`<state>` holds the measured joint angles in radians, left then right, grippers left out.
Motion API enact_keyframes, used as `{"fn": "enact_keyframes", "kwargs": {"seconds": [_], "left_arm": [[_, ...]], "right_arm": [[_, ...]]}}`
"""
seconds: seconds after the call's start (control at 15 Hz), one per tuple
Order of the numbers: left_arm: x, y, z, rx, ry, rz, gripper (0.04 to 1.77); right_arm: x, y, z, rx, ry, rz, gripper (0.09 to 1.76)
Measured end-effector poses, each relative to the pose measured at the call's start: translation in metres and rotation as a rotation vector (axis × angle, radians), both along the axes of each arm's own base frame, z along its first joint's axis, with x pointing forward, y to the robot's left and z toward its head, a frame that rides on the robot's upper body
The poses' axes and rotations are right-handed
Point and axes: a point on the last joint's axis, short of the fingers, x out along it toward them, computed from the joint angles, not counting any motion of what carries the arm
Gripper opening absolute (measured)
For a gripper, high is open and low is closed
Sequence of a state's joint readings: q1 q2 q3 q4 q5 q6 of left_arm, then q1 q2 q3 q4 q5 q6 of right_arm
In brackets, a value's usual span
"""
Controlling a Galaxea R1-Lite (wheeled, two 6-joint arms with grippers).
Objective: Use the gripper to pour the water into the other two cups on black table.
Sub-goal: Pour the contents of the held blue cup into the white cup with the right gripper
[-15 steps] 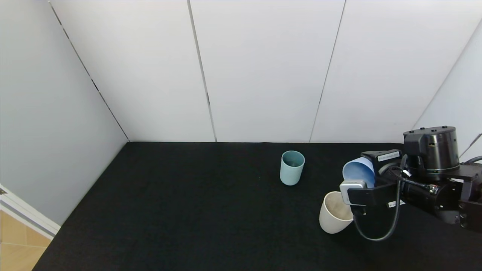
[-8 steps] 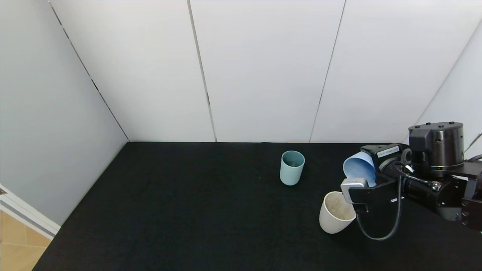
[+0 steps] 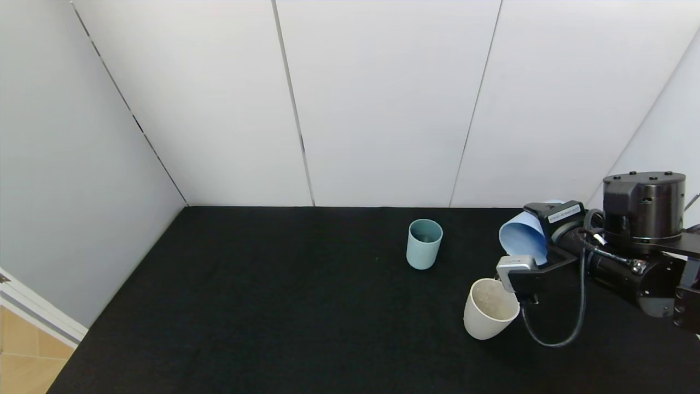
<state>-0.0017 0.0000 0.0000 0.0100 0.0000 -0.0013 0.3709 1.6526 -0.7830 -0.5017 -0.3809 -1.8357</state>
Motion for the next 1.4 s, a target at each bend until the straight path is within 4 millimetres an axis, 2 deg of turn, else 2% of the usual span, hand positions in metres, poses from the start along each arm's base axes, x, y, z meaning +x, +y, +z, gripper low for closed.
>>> {"fn": "enact_keyframes", "kwargs": {"seconds": [0.4, 0.87, 1.07, 1.4], "left_arm": [[0.0, 0.0, 0.0, 0.0, -0.001, 0.0, 1.72], [0.0, 0.0, 0.0, 0.0, -0.001, 0.0, 1.72], [0.0, 0.0, 0.0, 0.0, -0.001, 0.0, 1.72], [0.0, 0.0, 0.0, 0.0, 0.0, 0.0, 1.72]], "right_arm": [[0.001, 0.0, 0.005, -0.036, -0.061, 0.023, 1.26], [-0.007, 0.001, 0.003, -0.02, -0.045, 0.043, 1.26], [-0.011, 0.002, 0.001, 0.096, -0.025, 0.013, 1.26], [-0.023, 0.002, -0.005, 0.444, 0.094, -0.114, 1.26]]}}
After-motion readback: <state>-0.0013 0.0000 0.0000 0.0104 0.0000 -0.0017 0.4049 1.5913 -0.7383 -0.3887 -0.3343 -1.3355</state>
